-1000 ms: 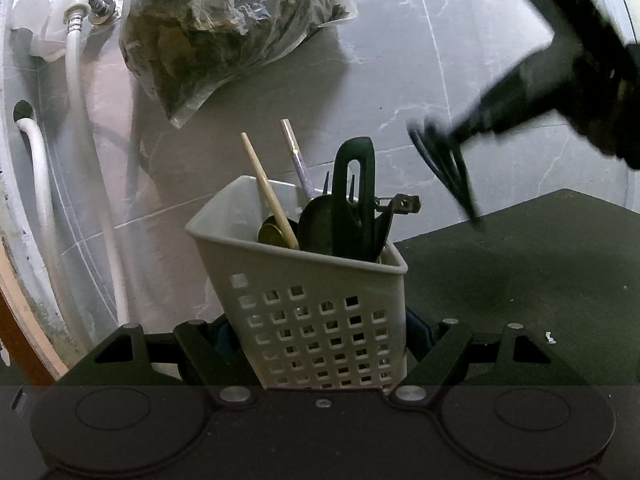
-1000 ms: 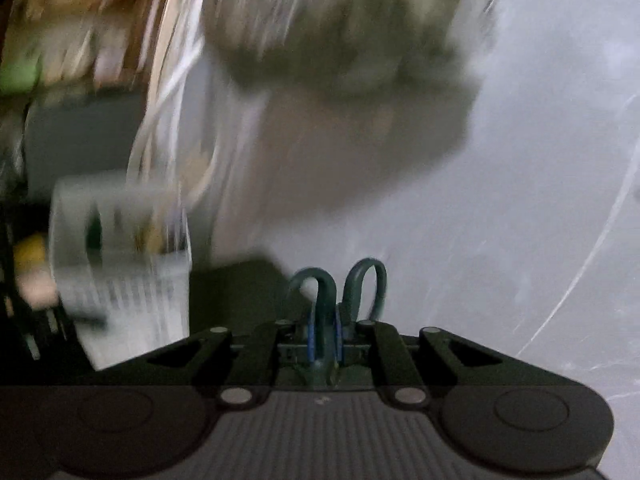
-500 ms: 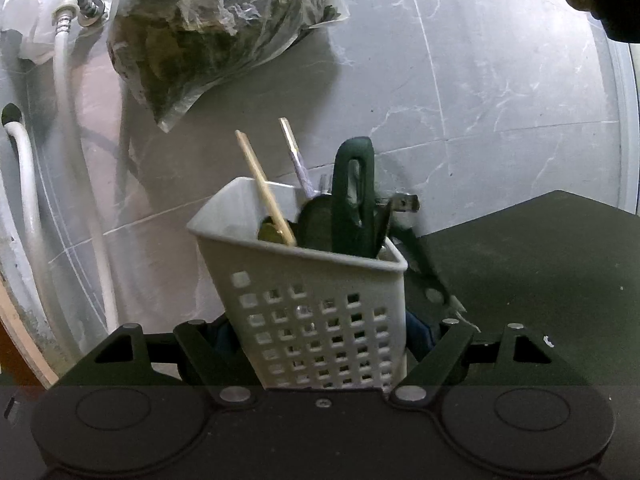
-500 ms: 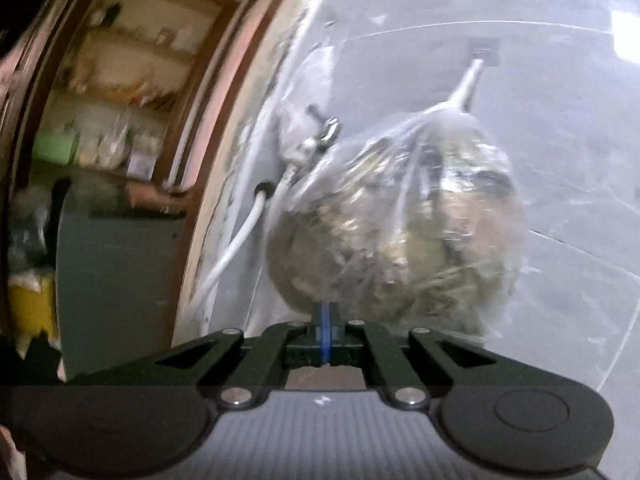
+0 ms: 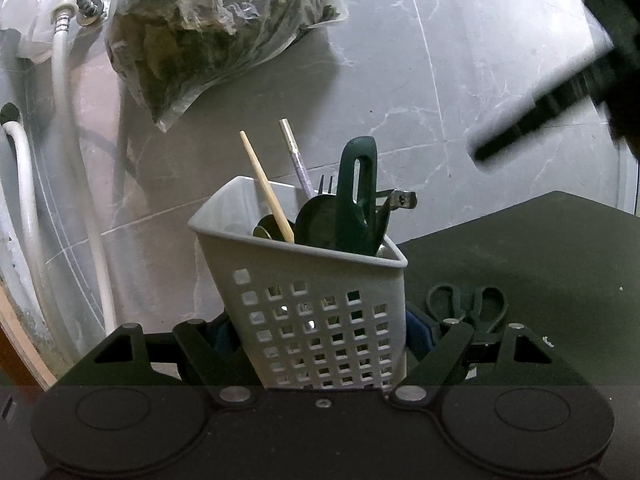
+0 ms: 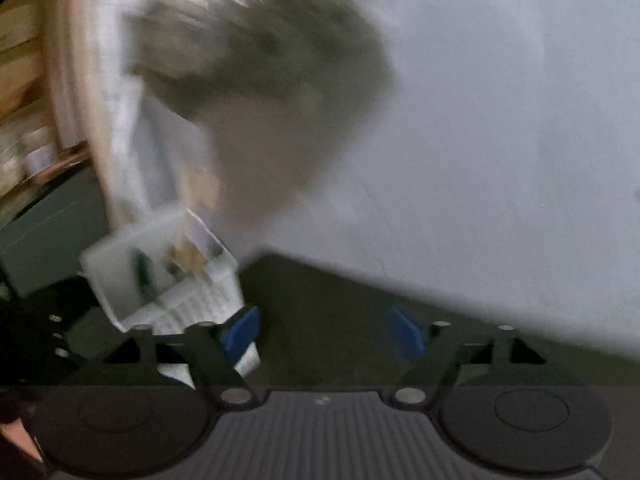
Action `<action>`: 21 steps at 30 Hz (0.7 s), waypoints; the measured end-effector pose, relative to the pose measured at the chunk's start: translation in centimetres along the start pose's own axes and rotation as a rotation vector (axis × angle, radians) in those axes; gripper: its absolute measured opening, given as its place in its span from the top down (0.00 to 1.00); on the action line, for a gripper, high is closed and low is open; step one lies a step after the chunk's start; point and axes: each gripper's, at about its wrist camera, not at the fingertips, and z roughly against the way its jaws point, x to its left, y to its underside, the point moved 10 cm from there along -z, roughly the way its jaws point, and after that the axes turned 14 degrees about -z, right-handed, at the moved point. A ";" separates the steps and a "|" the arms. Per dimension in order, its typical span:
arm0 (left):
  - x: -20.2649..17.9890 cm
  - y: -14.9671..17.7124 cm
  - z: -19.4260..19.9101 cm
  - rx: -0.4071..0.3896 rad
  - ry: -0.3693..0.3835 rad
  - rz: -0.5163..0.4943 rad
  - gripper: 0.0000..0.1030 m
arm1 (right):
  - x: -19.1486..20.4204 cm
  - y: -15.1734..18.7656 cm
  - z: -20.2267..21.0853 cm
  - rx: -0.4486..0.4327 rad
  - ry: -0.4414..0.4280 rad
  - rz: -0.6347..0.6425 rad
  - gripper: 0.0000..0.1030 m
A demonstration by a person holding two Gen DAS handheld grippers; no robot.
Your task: Organize utensils
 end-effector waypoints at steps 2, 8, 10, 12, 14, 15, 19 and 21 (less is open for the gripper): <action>0.0 0.0 0.0 0.002 0.002 0.000 0.21 | -2.1 2.3 -1.0 0.058 0.058 -0.118 0.16; 0.0 0.0 0.0 0.003 0.008 -0.005 0.21 | -3.0 6.7 -4.1 0.197 0.072 -0.309 0.13; 0.0 0.0 0.0 0.001 0.010 -0.006 0.21 | -2.4 7.8 -4.8 0.229 0.068 -0.310 0.13; 0.1 0.1 0.0 0.000 0.012 -0.007 0.21 | -1.6 8.8 -5.3 0.254 0.080 -0.296 0.13; 0.1 0.1 0.0 0.000 0.014 -0.009 0.21 | -0.8 9.5 -6.0 0.270 0.094 -0.295 0.13; 0.1 0.1 0.0 0.001 0.014 -0.010 0.21 | -0.6 9.7 -6.2 0.274 0.103 -0.301 0.13; 0.2 0.1 0.1 0.001 0.018 -0.010 0.21 | 0.9 9.9 -8.5 0.299 0.135 -0.296 0.13; 0.2 0.1 0.1 -0.001 0.020 -0.011 0.21 | 1.2 9.7 -9.5 0.292 0.160 -0.248 0.12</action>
